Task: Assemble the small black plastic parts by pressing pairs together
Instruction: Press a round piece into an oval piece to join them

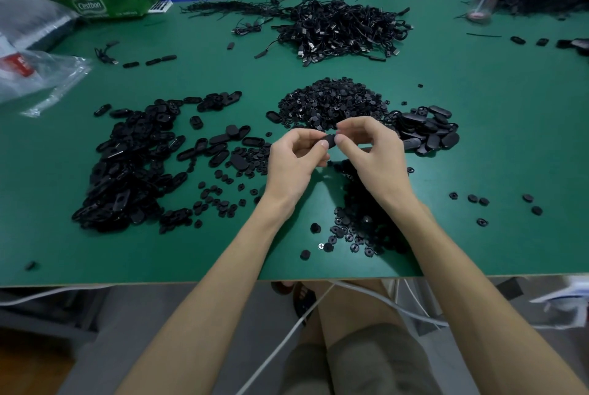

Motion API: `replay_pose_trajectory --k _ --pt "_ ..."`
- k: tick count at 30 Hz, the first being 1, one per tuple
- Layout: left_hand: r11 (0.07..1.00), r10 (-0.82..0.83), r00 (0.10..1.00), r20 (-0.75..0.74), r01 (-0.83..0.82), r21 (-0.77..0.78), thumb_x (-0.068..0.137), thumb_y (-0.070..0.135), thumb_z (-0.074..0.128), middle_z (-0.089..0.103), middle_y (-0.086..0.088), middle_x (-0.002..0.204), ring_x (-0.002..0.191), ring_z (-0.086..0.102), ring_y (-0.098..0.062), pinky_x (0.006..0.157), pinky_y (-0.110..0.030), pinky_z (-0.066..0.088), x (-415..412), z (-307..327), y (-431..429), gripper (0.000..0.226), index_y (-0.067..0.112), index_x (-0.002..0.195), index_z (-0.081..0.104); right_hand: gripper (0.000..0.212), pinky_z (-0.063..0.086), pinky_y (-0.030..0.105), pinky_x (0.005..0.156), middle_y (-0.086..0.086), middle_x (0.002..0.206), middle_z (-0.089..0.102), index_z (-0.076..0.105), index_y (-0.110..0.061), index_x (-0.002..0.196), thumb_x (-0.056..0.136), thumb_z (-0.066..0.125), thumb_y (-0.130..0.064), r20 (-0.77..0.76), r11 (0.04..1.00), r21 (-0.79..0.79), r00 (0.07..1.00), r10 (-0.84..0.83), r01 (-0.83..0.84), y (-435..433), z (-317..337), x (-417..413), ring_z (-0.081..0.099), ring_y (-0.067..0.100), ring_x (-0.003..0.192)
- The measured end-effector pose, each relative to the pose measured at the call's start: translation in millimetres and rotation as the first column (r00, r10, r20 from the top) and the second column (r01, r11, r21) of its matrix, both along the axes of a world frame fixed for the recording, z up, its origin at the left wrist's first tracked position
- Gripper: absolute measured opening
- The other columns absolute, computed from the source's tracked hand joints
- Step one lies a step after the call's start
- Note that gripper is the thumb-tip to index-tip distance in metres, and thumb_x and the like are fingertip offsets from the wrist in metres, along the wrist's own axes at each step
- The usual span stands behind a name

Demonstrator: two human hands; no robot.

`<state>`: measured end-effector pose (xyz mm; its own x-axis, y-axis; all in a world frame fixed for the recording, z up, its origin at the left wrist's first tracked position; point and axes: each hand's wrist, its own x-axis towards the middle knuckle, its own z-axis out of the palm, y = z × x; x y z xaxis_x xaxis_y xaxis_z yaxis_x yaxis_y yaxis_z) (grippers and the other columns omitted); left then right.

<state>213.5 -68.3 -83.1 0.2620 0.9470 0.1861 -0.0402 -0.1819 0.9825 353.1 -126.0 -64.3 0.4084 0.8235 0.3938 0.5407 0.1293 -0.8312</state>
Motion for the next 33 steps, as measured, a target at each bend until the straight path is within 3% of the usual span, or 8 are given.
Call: replay_pose_trajectory --k 4,7,11,28,33 --pt "1.0 -0.026 0.999 -0.021 0.027 0.005 0.093 0.004 0.073 0.076 -0.002 0.082 0.075 0.073 -0.015 0.074 -0.026 0.059 0.0 0.4 -1.4 0.013 0.004 0.106 0.072 0.009 0.057 0.032 0.081 -0.006 0.087 0.074 0.072 -0.02 0.1 0.097 0.068 -0.013 0.029 0.999 -0.043 0.999 0.033 -0.031 0.5 -2.1 -0.4 0.071 0.012 0.085" --pt "0.999 -0.042 0.999 -0.036 0.042 0.01 0.092 0.004 0.074 0.077 -0.005 0.082 0.074 0.074 -0.016 0.073 -0.026 0.059 0.3 0.5 -2.4 0.014 0.004 0.106 0.072 0.01 0.056 0.034 0.081 -0.009 0.087 0.074 0.073 -0.021 0.1 0.097 0.068 -0.014 0.023 0.999 -0.039 0.999 0.025 -0.024 0.1 -1.1 0.3 0.07 0.01 0.085" --pt "0.999 -0.051 0.998 -0.022 0.052 0.009 0.092 0.006 0.075 0.077 -0.006 0.083 0.075 0.073 -0.018 0.074 -0.03 0.061 -0.8 1.4 -2.2 0.013 0.007 0.105 0.074 0.01 0.055 0.031 0.08 -0.011 0.087 0.073 0.072 -0.023 0.1 0.097 0.067 -0.014 0.014 0.999 -0.026 0.999 0.036 -0.035 0.0 0.2 0.2 0.069 0.007 0.085" --pt "0.999 -0.038 0.999 -0.02 0.038 -0.019 0.093 0.003 0.073 0.077 -0.005 0.086 0.079 0.073 -0.016 0.071 -0.025 0.059 -1.0 4.4 -3.0 0.011 0.004 0.104 0.074 0.008 0.046 0.01 0.071 -0.016 0.087 0.071 0.074 -0.018 0.099 0.095 0.069 -0.012 0.016 0.999 -0.002 0.999 0.044 -0.044 -0.2 0.0 -0.9 0.064 -0.003 0.08" --pt "0.999 -0.016 0.999 -0.032 0.014 -0.039 0.091 -0.001 0.071 0.076 -0.005 0.086 0.077 0.073 -0.014 0.078 -0.032 0.061 -0.9 4.5 -2.3 0.012 0.007 0.098 0.075 0.007 0.048 0.012 0.072 -0.012 0.088 0.074 0.075 -0.015 0.096 0.093 0.071 -0.01 0.018 0.998 0.012 0.998 0.067 -0.068 -1.8 1.5 -2.0 0.067 0.002 0.083"
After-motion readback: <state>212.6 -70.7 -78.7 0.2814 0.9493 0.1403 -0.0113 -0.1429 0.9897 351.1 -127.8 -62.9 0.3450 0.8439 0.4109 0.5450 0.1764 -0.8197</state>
